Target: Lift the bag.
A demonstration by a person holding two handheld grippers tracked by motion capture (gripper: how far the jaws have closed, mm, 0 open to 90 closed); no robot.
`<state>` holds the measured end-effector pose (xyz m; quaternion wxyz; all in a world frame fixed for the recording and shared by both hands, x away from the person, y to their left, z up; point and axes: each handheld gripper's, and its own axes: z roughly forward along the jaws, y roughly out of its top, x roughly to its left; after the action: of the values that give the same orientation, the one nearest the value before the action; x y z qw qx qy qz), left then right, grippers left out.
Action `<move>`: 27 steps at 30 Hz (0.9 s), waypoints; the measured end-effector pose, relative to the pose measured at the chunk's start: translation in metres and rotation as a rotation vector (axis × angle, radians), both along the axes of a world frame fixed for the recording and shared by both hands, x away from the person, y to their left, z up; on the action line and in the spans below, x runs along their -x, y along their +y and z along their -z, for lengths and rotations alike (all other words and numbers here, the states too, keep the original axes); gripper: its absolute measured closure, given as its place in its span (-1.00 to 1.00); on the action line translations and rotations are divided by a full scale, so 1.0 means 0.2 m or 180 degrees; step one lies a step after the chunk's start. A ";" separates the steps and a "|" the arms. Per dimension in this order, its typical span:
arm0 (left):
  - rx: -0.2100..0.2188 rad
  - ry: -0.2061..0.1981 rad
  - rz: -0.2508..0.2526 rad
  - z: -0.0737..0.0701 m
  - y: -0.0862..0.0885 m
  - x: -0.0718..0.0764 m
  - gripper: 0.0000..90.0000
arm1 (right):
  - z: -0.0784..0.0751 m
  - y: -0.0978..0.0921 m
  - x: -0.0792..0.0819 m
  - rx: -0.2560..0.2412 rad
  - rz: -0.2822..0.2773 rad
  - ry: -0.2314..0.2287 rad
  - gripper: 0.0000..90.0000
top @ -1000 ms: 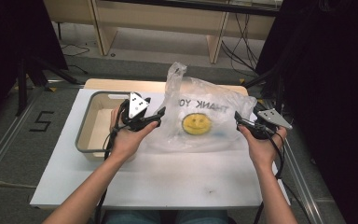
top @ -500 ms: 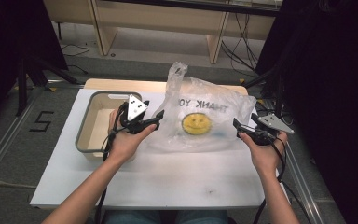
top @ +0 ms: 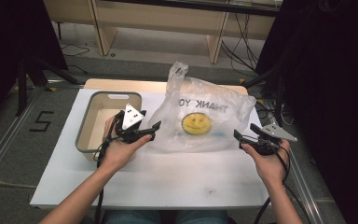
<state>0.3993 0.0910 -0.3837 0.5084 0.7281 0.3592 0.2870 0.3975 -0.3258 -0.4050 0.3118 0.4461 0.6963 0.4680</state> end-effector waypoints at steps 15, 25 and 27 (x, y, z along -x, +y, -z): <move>-0.0286 0.0119 0.0386 0.11 0.09 0.20 -0.28 | 0.09 -0.02 0.18 -0.0029 -0.0347 0.0224 -0.35; -0.0321 0.0122 0.0485 0.20 0.16 0.30 -0.33 | 0.13 -0.03 0.27 -0.0065 -0.0450 0.0254 -0.32; -0.0341 0.0126 0.0481 0.20 0.17 0.30 -0.34 | 0.14 -0.04 0.28 -0.0083 -0.0470 0.0244 -0.32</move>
<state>0.3388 0.1249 -0.4243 0.4818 0.7848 0.2974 0.2521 0.3412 -0.3330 -0.4322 0.2438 0.4151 0.7326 0.4813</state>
